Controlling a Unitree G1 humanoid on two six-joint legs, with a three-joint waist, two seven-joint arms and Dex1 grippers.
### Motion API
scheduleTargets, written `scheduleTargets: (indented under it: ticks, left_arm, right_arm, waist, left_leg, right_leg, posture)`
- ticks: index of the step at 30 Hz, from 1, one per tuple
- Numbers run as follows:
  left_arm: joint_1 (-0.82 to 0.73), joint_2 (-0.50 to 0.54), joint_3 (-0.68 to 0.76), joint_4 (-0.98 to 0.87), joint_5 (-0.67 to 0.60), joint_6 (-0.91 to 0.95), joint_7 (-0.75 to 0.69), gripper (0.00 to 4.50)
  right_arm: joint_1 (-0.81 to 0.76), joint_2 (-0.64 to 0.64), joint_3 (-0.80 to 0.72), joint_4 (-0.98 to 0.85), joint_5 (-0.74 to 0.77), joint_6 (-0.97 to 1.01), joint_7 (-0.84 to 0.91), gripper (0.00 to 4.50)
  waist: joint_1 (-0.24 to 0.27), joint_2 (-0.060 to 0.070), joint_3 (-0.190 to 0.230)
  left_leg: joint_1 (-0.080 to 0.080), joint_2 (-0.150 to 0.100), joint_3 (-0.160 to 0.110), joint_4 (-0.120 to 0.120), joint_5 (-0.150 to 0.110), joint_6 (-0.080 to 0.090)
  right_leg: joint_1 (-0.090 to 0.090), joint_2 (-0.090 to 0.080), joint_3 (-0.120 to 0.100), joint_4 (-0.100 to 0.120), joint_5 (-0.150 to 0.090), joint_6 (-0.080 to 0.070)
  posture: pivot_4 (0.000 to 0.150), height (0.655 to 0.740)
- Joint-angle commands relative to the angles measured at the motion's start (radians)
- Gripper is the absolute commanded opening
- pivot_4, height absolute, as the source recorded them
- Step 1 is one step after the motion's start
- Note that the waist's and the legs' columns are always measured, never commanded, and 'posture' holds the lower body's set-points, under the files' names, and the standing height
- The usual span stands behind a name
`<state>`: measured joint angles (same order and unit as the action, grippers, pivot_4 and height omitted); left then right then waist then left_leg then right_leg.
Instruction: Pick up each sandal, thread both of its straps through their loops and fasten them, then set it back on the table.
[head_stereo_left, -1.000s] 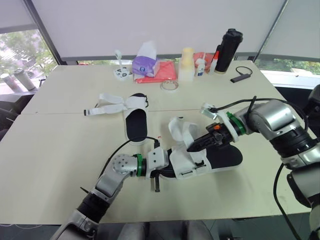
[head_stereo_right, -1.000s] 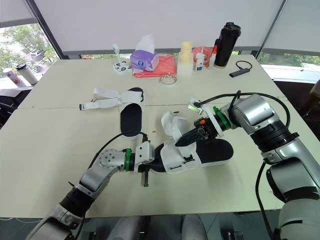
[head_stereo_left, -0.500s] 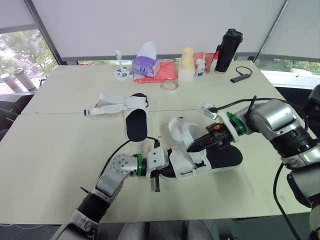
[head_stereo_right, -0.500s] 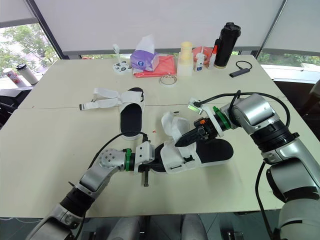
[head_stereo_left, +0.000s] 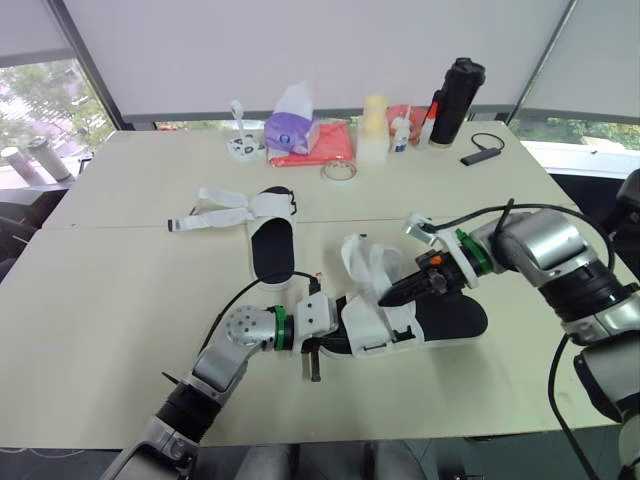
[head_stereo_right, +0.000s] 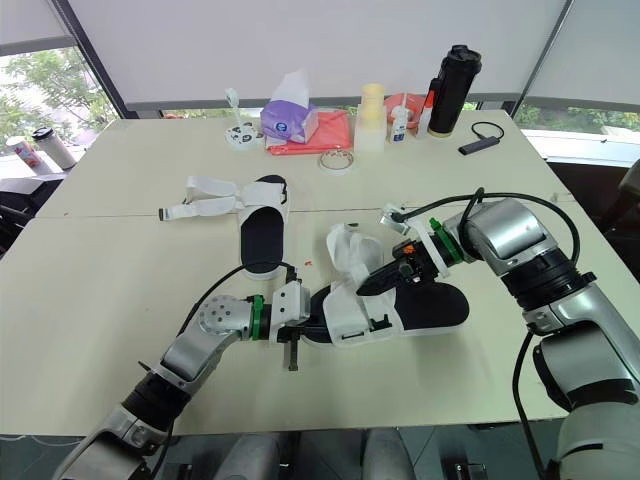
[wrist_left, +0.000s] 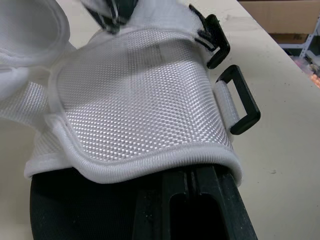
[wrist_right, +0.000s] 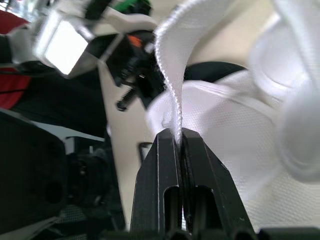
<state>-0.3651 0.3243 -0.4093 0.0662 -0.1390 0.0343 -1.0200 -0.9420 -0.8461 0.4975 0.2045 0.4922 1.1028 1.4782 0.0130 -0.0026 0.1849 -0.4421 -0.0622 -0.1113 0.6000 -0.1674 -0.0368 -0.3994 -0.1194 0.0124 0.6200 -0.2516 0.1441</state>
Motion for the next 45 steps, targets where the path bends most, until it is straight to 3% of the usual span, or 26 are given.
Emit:
scheduleTargets:
  ticks: [1, 9, 19, 45]
  left_arm:
    - [0.012, 0.005, -0.012, 0.016, 0.026, 0.015, 0.007, 0.0]
    - [0.013, 0.004, -0.011, 0.015, 0.025, 0.016, 0.009, 0.0]
    - [0.011, 0.001, -0.013, 0.015, 0.023, 0.016, 0.012, 0.0]
    - [0.023, -0.016, -0.012, -0.003, 0.011, 0.044, 0.03, 0.0]
  right_arm:
    - [0.008, -0.006, 0.01, 0.013, -0.041, -0.032, 0.015, 0.03]
    - [0.023, -0.014, -0.009, -0.017, -0.053, -0.043, 0.028, 0.03]
    - [0.1, -0.059, -0.06, -0.215, -0.001, 0.018, 0.011, 0.03]
    - [0.343, -0.156, -0.233, -0.478, 0.067, 0.055, -0.222, 0.03]
  waist:
    - [0.0, 0.0, 0.0]
    - [0.0, 0.0, 0.0]
    - [-0.001, 0.0, 0.0]
    - [0.001, 0.0, 0.0]
  left_leg:
    - [0.0, 0.0, 0.0, 0.0, 0.0, 0.0]
    - [0.0, 0.0, 0.0, 0.0, 0.0, 0.0]
    - [0.0, 0.0, 0.0, 0.0, 0.0, 0.0]
    - [0.0, 0.0, 0.0, 0.001, 0.0, 0.0]
  right_leg:
    - [0.0, 0.0, 0.0, 0.0, 0.0, 0.0]
    - [0.0, 0.0, 0.0, 0.0, 0.0, 0.0]
    - [-0.001, 0.0, 0.0, 0.001, 0.0, 0.0]
    - [0.001, 0.0, 0.0, 0.001, 0.0, 0.0]
  posture:
    - [0.15, 0.7296]
    - [0.15, 0.7296]
    - [0.15, 0.7296]
    - [0.15, 0.7296]
